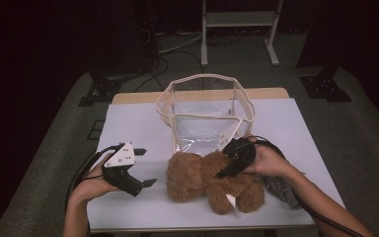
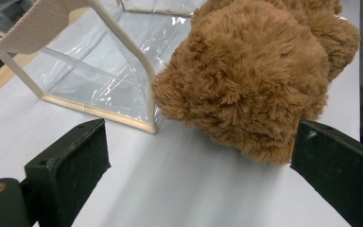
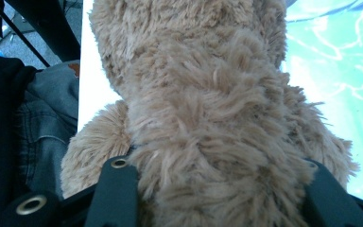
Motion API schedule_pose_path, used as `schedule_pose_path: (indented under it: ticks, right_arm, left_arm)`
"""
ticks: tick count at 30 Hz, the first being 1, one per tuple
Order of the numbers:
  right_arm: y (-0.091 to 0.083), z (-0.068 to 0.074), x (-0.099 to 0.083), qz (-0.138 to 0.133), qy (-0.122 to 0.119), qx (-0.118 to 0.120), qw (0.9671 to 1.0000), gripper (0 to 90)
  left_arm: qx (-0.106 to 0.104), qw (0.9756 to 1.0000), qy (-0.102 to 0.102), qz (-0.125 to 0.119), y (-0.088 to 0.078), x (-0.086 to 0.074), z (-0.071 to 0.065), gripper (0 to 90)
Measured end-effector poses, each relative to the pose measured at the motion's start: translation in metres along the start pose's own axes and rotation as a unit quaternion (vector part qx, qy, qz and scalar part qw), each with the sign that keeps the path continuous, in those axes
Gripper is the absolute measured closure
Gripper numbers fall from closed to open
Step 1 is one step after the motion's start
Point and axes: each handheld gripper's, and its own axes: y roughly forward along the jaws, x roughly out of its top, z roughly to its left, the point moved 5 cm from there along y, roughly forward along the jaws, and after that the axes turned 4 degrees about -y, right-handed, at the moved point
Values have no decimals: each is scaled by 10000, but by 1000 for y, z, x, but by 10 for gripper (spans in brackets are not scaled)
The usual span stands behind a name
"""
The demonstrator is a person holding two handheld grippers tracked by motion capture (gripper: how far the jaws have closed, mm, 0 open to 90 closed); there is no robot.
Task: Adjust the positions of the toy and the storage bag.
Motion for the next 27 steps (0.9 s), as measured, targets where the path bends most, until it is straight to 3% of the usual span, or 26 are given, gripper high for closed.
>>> schedule_pose_path:
  ticks: [27]
  right_arm:
    - [-40,4,28,-328,-102,11,9994,583]
  left_arm:
    - [75,9999,-54,-69,-7,-2,3,41]
